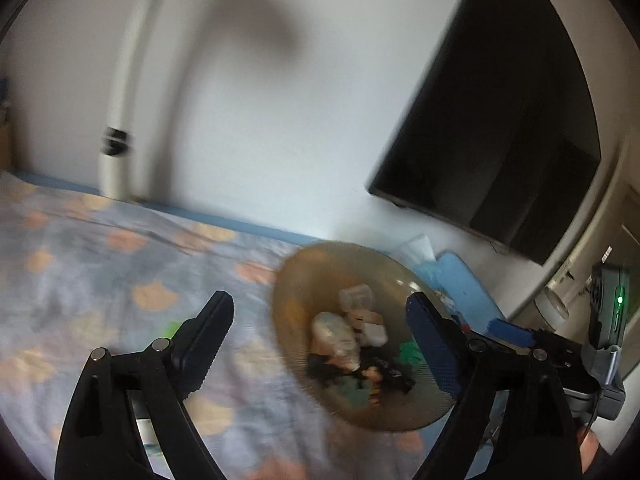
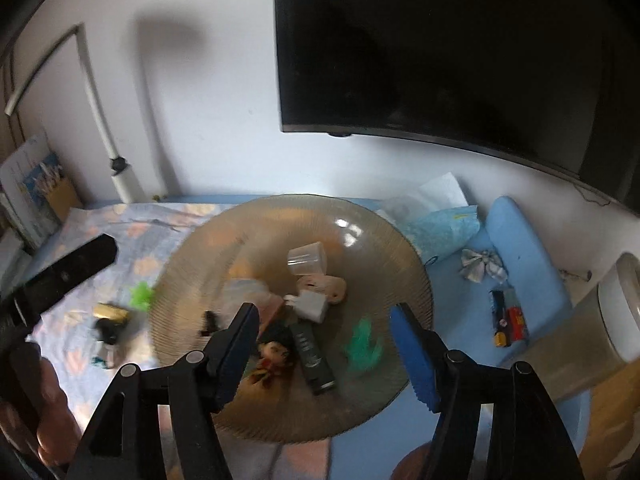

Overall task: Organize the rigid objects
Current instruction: 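Carry the tape dispenser and blue-green figure to the gold bowl and release both, then move both open tools back over the remaining toys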

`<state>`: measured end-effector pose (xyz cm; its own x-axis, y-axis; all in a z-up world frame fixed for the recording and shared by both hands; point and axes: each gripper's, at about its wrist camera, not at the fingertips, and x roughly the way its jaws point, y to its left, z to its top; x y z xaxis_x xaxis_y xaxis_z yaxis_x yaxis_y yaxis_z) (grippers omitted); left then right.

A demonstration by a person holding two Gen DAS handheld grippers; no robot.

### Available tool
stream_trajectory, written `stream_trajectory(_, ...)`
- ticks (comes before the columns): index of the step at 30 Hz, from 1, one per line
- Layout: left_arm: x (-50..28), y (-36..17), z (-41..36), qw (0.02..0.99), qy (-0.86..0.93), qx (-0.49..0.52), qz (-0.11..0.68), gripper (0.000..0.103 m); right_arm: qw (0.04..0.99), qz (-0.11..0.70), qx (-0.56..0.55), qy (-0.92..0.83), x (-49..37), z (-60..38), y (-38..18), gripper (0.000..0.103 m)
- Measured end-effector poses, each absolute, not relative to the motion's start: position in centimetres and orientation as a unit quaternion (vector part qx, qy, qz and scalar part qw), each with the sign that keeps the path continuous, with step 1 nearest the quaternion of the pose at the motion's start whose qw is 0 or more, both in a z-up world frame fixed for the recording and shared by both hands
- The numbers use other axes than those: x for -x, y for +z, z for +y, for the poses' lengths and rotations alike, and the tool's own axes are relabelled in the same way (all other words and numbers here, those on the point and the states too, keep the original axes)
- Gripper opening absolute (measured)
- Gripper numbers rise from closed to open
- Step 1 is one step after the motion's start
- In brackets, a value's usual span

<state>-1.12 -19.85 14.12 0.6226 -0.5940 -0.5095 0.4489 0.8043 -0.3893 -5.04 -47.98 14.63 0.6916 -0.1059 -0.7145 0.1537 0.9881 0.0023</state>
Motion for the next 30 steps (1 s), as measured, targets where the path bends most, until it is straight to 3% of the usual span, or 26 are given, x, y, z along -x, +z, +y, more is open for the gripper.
stream_trajectory(4, 3.5, 14.8, -14.1, 0.919, -0.242, 0.081, 0.301, 0.087, 0.925, 0.376, -0.03, -0.055, 6.7, -45.8, 15.7, 0.074)
stream_trajectory(8, 5.3, 12.4, -7.8, 0.933, -0.161, 0.075, 0.314, 0.087, 0.934, 0.356, -0.033, -0.013, 9.1, -42.7, 15.0, 0.089)
stream_trajectory(13, 6.6, 7.3, -3.2, 0.931, -0.092, 0.088, 0.341, 0.087, 0.919, 0.39, -0.047, 0.038, 10.3, -38.5, 10.0, 0.089)
stream_trajectory(20, 6.6, 4.1, -3.5, 0.928, -0.059, 0.05, 0.364, 0.087, 0.919, 0.392, 0.017, 0.024, 11.5, -34.6, 3.9, 0.089)
stream_trajectory(30, 6.4, 3.4, -3.2, 0.918, -0.068, 0.061, 0.386, 0.088, 0.913, 0.407, 0.004, 0.025, 10.8, -35.2, 3.3, 0.09)
